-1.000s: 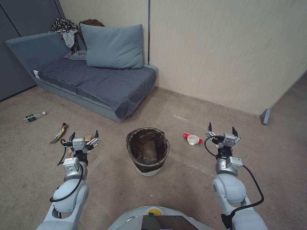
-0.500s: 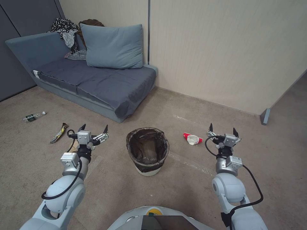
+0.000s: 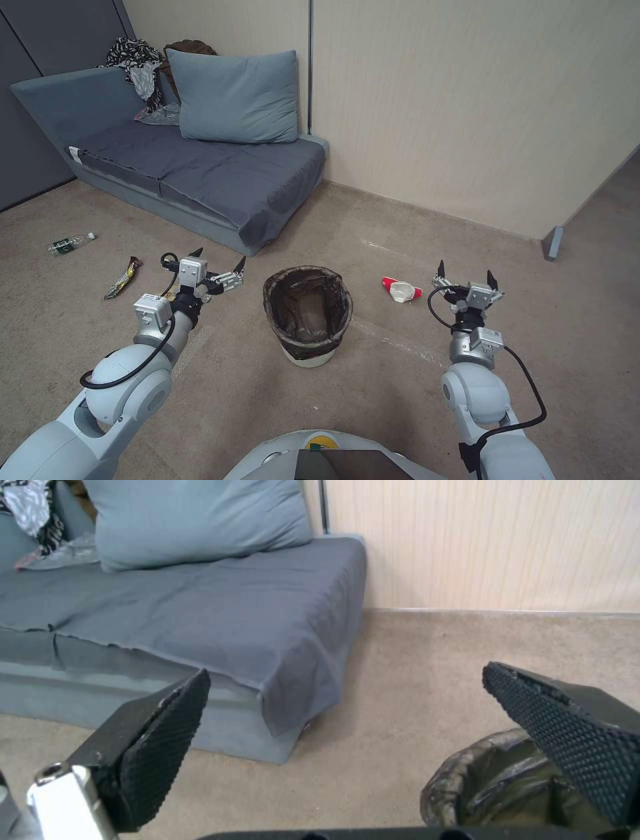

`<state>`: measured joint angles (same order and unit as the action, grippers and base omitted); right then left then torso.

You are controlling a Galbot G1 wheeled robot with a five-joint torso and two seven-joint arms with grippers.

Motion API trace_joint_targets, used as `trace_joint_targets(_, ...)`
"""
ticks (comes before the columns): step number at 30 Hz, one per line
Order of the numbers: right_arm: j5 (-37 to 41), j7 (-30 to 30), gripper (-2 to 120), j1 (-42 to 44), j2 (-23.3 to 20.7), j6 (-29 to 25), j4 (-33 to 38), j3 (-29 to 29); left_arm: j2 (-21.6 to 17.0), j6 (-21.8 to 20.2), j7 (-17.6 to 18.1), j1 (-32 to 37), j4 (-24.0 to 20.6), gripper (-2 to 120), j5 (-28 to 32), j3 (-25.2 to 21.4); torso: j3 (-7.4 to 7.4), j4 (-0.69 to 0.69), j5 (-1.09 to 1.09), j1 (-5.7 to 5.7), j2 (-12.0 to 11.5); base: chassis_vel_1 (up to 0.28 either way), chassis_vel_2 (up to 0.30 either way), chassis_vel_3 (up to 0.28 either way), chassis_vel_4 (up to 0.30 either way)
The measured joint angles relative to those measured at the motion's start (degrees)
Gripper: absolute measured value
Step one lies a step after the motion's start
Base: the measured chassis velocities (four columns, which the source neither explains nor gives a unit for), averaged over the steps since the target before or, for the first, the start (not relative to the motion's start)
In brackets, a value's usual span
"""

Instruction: Pick up the trash bin, then pick up the garbage from the floor and place it into the trash bin.

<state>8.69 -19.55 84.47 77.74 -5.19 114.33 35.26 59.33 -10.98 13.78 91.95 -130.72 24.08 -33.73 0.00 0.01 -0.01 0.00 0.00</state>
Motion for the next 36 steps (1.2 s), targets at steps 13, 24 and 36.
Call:
trace_joint_targets(13,-0.57,-0.56,100,-0.04,0.31,-0.85,-1.31,0.16,-10.57,-5.7,2.28,-4.68,-2.79,100,10.63,3.53,0.0,0.01,0.01,0.0,0.0,0.0,0.0,0.0,0.0)
trace_joint_targets(24,-1.43,-2.34,100,-0.78,1.11,-0.92,-3.61,0.43,-16.98,-14.53,5.01,-16.35,3.5,100,26.67,18.58,-0.01,-0.05,0.06,0.0,0.0,0.0,0.0,0.0,0.0)
trace_joint_targets(36,-1.44,-2.82,100,-0.79,1.23,-0.85,-3.82,0.99,-18.24,-15.28,5.92,-28.4,7.06,100,27.87,28.73,0.0,0.0,0.01,0.0,0.0,0.0,0.0,0.0,0.0)
